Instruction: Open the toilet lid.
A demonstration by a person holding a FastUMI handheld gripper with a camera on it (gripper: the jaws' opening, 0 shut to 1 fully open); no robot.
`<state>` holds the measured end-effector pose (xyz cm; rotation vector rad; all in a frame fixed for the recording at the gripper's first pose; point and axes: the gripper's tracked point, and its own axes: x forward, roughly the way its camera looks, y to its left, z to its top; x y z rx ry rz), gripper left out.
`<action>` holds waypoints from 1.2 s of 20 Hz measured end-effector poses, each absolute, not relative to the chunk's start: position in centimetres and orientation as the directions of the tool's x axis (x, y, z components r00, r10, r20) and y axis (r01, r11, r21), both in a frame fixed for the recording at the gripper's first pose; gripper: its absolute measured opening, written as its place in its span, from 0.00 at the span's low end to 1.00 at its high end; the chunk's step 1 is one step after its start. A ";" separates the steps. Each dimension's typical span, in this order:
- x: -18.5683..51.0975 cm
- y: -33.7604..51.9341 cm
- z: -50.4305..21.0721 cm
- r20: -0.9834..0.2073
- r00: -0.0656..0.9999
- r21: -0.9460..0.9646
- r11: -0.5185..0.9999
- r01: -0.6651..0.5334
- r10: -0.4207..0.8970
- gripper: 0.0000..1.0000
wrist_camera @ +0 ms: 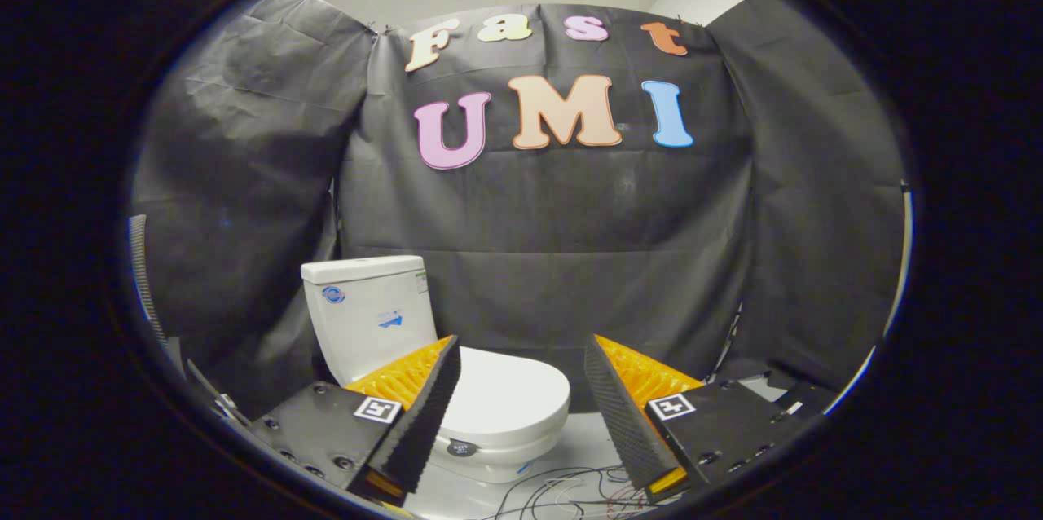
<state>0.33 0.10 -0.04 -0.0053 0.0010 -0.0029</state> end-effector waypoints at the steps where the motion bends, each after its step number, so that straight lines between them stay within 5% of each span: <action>1: 0.7 0.1 0.0 0.000 1.000 -0.004 1.000 0.002 -0.002 0.93; 13: 6.3 1.0 -1.8 -0.079 0.997 -0.004 1.000 -0.026 0.025 0.86; 24: 11.6 7.9 -1.2 0.066 0.995 0.159 0.983 -0.088 0.078 0.86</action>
